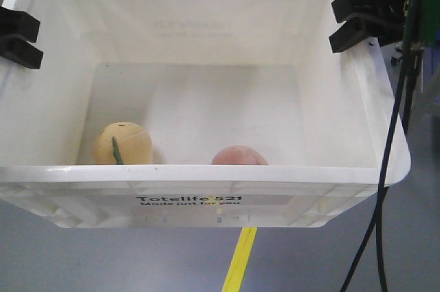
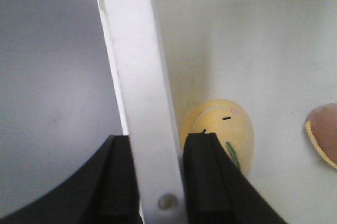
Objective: Place moving items into box and shelve
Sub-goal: 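Hold the crate with both grippers while the base drives away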
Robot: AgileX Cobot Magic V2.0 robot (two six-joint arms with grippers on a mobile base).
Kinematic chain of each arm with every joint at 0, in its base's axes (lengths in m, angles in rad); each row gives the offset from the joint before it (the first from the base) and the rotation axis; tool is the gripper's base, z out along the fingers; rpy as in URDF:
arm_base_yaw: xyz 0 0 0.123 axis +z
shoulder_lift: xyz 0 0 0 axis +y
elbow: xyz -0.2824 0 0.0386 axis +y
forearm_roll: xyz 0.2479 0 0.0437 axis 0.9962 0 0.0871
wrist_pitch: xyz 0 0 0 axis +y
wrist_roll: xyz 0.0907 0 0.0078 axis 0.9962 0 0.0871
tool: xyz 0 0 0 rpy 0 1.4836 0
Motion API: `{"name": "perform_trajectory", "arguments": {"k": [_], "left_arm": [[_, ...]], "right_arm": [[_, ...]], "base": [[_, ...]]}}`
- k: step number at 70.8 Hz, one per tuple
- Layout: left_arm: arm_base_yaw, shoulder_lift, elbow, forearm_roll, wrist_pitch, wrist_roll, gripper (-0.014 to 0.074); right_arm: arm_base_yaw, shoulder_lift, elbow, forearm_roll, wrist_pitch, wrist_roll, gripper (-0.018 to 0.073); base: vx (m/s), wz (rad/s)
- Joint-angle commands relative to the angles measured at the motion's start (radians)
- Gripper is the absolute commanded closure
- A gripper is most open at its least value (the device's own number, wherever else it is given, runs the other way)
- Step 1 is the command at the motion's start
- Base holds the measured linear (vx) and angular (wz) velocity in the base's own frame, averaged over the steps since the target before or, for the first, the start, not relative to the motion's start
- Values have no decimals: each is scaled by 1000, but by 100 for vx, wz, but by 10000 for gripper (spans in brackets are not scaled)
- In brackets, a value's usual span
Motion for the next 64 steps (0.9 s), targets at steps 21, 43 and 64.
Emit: {"name": "perform_trajectory", "arguments": {"k": [21, 43, 64], "left_arm": [[-3, -39, -44, -54, -96, 12, 613], [-3, -39, -44, -54, -96, 12, 613], [-3, -39, -44, -54, -97, 12, 613]], "right_arm": [[-1, -45, -39, 64, -92, -27, 571], [-1, -45, -39, 64, -92, -27, 571], [-1, -45, -39, 64, -93, -27, 571]], "base": [[42, 7], [44, -3], [45, -13]]}}
